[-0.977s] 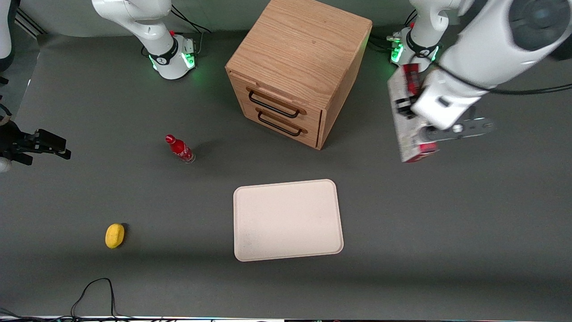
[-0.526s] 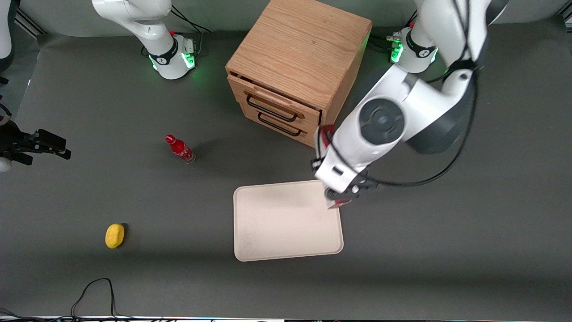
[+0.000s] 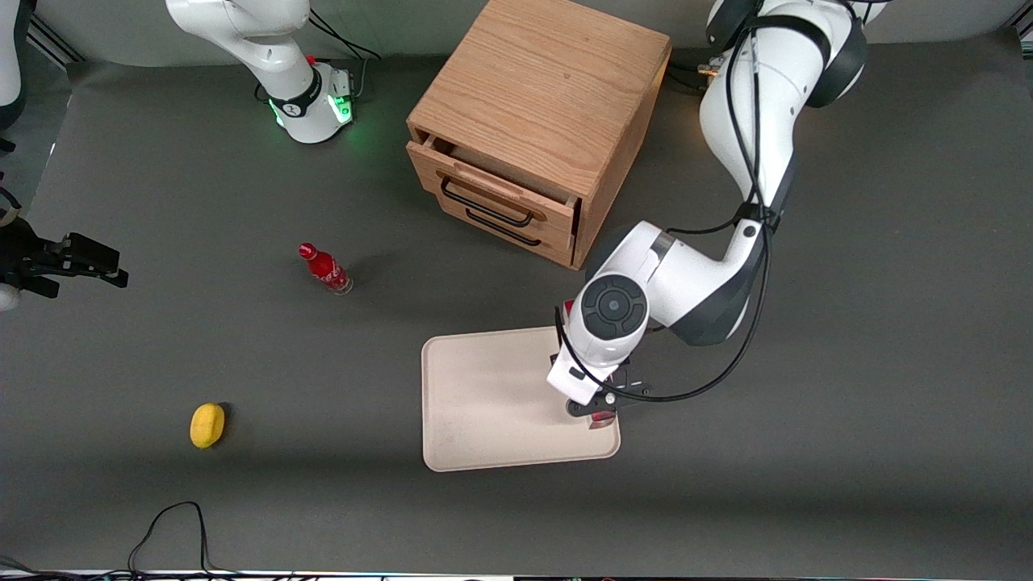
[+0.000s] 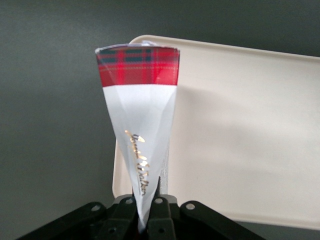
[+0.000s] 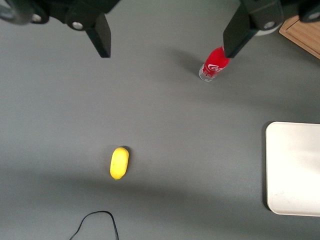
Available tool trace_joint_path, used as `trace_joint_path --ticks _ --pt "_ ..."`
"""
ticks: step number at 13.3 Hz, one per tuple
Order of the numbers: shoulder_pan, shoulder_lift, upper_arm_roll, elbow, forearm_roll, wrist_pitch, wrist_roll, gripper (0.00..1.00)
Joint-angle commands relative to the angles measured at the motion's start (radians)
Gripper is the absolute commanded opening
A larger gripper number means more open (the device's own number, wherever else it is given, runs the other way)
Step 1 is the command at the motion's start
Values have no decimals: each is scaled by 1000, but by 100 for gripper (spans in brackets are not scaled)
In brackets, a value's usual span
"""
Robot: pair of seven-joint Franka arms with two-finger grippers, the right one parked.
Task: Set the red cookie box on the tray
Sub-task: 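Carry the box over the cream tray and lower it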
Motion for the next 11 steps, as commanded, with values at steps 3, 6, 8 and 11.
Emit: trace_joint_path --ticks 3,6,8,11 --pt "-11 55 36 -27 17 105 41 0" --pt "-11 58 37 -67 18 164 57 0" --pt "-11 58 37 -71 18 165 57 0" --pt "-9 46 37 -71 20 145 57 100"
